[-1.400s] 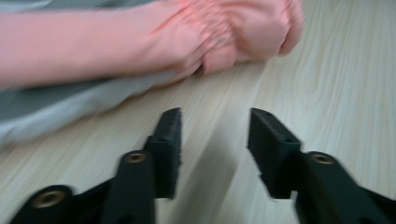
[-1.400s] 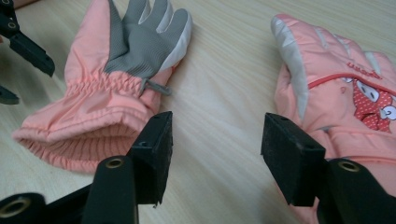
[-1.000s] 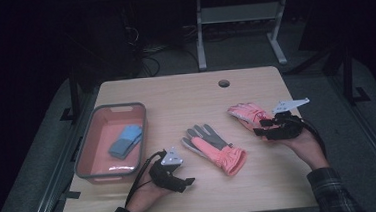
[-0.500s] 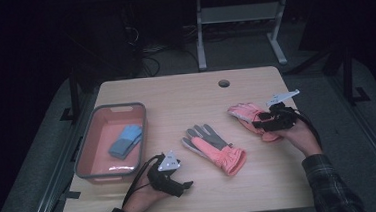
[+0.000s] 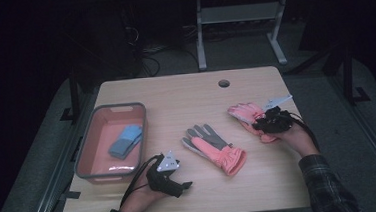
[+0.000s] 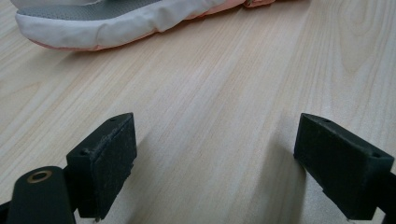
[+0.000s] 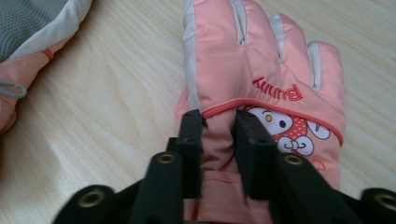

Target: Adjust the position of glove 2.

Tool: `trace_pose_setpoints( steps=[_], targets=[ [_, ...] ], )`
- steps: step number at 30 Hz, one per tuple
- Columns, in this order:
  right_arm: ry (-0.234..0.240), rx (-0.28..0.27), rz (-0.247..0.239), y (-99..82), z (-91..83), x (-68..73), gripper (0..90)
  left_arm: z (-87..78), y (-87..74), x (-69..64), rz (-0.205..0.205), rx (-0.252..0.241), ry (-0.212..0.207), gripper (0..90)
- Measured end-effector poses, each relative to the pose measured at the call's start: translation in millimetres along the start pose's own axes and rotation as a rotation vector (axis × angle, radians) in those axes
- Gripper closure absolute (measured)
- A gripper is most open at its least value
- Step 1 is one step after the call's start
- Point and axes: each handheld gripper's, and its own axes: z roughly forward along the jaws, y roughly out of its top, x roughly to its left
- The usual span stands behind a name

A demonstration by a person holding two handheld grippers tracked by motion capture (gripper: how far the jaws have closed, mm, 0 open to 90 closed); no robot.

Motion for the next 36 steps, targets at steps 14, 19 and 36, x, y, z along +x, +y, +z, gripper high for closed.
trace_pose_setpoints(
  steps=[14, 19, 36],
  targets=[
    [-0.002, -0.032, 0.071, 3.7, -12.7, -4.7, 85.2, -0.2, 0.2, 0.2, 0.002, 0.003, 0.000, 12.4],
    [0.020, -0.057, 0.114, 5.2, -23.6, -6.0, 85.3, -0.1, 0.2, 0.1, 0.000, 0.003, 0.000, 12.4],
    [0.043, -0.130, 0.095, 28.9, -53.2, 21.0, 85.2, -0.2, 0.2, 0.1, 0.000, 0.003, 0.000, 12.4]
  ],
)
